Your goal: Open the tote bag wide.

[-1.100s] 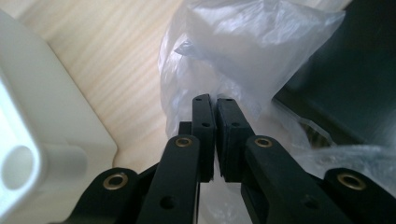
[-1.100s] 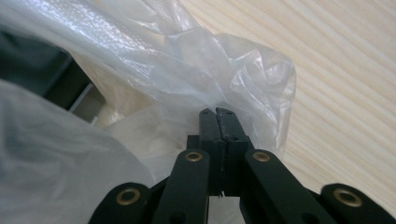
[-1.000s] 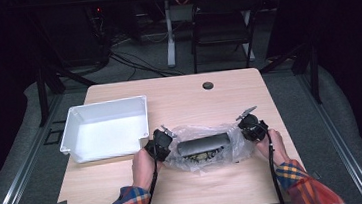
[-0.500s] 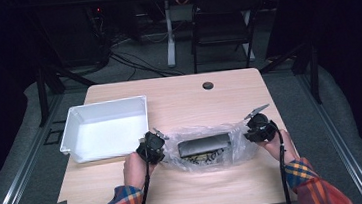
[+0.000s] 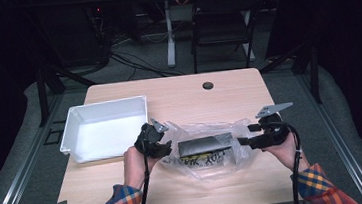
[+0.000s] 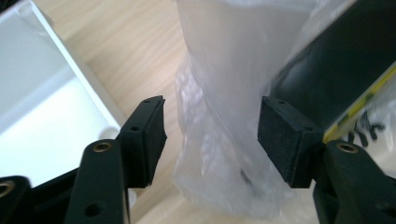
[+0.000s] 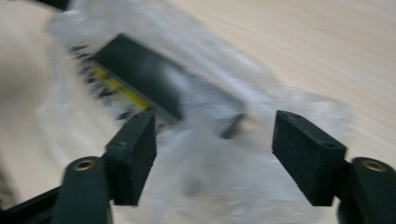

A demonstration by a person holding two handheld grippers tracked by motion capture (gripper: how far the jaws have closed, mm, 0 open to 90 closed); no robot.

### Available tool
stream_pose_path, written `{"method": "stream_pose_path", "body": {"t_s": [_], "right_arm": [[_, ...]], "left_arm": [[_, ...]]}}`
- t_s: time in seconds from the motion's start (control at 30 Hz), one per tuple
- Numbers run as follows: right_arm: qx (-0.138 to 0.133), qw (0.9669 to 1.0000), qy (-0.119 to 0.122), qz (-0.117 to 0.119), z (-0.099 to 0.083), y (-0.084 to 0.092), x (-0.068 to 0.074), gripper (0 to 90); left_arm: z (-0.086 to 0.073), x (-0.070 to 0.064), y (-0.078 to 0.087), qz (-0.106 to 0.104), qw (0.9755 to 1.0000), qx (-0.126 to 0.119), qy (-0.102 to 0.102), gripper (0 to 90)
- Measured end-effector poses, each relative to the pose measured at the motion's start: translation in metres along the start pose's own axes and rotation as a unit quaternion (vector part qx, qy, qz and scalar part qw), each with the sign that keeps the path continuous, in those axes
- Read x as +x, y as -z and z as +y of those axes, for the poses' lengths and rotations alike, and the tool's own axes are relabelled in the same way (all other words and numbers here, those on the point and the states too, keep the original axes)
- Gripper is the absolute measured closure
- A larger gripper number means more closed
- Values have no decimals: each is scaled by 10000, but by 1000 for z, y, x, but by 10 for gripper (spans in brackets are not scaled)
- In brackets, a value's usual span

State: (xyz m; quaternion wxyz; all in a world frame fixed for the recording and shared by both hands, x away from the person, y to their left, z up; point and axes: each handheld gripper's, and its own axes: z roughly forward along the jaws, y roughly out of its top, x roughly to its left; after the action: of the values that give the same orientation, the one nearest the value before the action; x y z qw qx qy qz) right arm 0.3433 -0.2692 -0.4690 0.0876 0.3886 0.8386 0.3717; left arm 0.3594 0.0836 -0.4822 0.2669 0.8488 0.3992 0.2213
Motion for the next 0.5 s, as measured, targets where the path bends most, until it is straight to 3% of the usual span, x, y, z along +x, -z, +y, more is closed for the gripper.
{"method": "stream_pose_path", "body": {"t_s": [0.07, 0.13, 0.2, 0.33, 0.43, 0.5], "right_arm": [[170, 9997, 100, 162, 0, -5, 10, 262], [372, 9989, 188, -209, -2, -15, 14, 413], [643, 9971, 167, -375, -6, -27, 10, 566], [1005, 9922, 92, -736, -20, -52, -3, 807], [1242, 9878, 50, -937, -26, -62, -13, 877], [1320, 9846, 79, -1144, -29, -69, -18, 889]], "left_arm": [[4, -1, -5, 40, 10000, -20, 18, 405], [6, -2, -12, 40, 10000, -42, 54, 409], [6, -4, -19, -2, 10000, 15, -20, 440], [7, -5, -34, 17, 9998, 141, -128, 655], [4, -7, -48, 177, 9988, 365, -284, 794], [0, -8, -58, 249, 9975, 550, -378, 841]]}}
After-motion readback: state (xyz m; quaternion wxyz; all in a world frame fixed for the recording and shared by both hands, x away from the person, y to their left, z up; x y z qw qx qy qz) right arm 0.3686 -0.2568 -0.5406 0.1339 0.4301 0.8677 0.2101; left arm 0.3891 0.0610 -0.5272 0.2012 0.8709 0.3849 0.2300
